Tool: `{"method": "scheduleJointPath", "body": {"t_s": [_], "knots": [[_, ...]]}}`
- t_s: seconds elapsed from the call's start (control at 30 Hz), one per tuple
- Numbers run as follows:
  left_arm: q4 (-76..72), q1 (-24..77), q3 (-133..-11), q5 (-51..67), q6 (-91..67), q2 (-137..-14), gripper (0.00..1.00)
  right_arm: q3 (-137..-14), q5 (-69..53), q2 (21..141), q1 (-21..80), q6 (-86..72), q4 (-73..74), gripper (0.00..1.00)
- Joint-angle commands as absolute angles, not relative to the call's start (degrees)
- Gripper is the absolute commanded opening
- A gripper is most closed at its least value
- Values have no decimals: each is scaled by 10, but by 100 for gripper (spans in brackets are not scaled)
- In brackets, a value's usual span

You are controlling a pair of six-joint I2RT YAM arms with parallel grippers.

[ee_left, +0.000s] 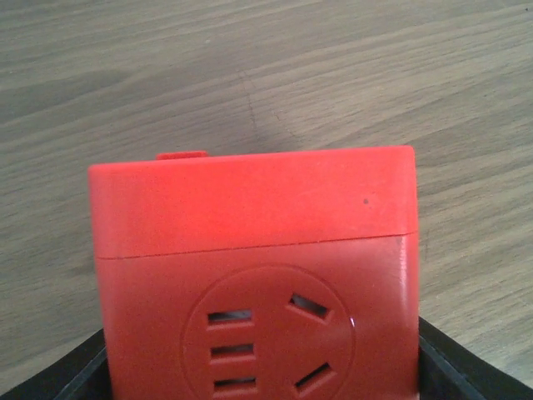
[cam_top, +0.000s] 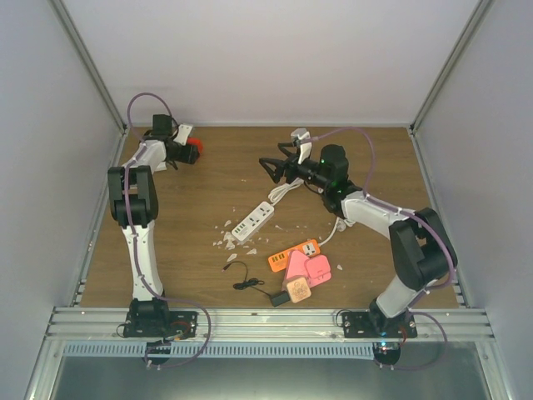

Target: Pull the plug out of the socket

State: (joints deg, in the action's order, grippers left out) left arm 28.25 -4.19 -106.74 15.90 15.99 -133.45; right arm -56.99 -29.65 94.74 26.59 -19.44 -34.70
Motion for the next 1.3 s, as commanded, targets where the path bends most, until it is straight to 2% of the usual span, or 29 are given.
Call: {"method": "scheduleJointPath", "body": {"t_s": [0.0, 0.2, 0.4, 0.83, 1.1, 1.27], "knots": [[276, -45, -1094, 156, 168, -1343, 46, -590, -291, 962, 258, -187, -349, 100], [287, -45, -1095, 158, 171, -1346, 61, -604, -300, 971, 250, -171, -330, 100], [293, -45, -1094, 163, 173, -1342, 73, -633, -323, 978, 236, -102, -239, 100], [298, -44, -1095, 174, 189, -1293, 98, -722, -407, 1011, 213, 234, 23, 100], [272, -43, -1045, 164, 209, -1204, 99, -837, -427, 1093, 211, 552, 256, 99], [272, -43, -1019, 184, 208, -1159, 99, -923, -390, 1157, 210, 704, 370, 90]]}}
